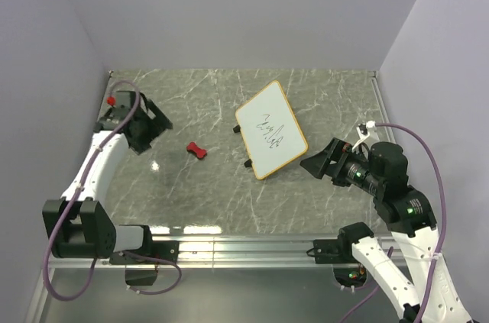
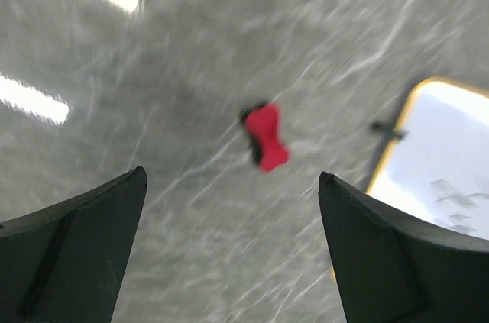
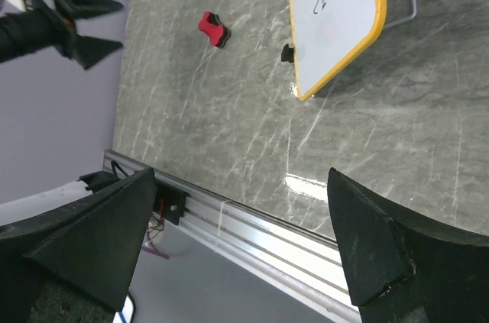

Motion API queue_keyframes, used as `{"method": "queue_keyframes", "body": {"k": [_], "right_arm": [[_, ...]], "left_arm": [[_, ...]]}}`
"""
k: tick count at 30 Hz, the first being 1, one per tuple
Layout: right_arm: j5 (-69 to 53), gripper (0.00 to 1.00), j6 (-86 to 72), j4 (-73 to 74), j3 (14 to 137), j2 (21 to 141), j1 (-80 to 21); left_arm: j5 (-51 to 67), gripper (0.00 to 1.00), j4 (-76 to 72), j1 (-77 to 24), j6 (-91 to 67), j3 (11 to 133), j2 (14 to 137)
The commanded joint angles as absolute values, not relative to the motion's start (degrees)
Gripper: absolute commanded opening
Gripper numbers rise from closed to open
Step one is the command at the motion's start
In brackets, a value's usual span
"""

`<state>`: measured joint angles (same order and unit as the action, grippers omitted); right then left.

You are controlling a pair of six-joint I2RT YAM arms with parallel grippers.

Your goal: Erase the whiteboard

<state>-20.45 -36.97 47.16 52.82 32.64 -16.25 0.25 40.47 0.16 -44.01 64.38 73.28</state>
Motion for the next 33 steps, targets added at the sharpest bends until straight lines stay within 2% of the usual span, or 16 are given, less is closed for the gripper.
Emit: {"method": "queue_keyframes", "body": {"k": [1,5,6,9,16,24,33], "right_arm": [[-18.73,1.00,-34.98,46.75,55.01,32.96,-16.61],[-16.09,1.00,-35.77,48.86,56.25,32.43,-16.52],[-15.91,1.00,-35.95,49.04,55.99,32.17,-16.61],[-15.21,1.00,-36.30,50.18,56.33,32.78,-16.61],[-9.94,1.00,-38.05,51.77,61.25,38.66,-16.61],[-6.33,1.00,-40.08,51.33,60.56,39.20,-16.61],[-9.57,1.00,-33.76,52.91,63.37,43.33,-16.61]], "left_arm": [[0.37,0.99,35.34,-4.91,-47.63,61.79,73.20],[-5.17,0.98,37.70,-9.30,-51.59,66.69,84.52],[-6.32,0.93,38.31,-11.75,-53.16,68.19,87.25],[-8.87,0.89,42.69,-15.54,-57.28,74.69,96.75],[-10.19,0.90,43.76,-19.33,-61.70,83.05,108.26],[-13.27,0.87,47.20,-19.69,-62.40,82.27,108.81],[-13.19,0.84,47.03,-21.97,-66.44,78.40,104.24]]}}
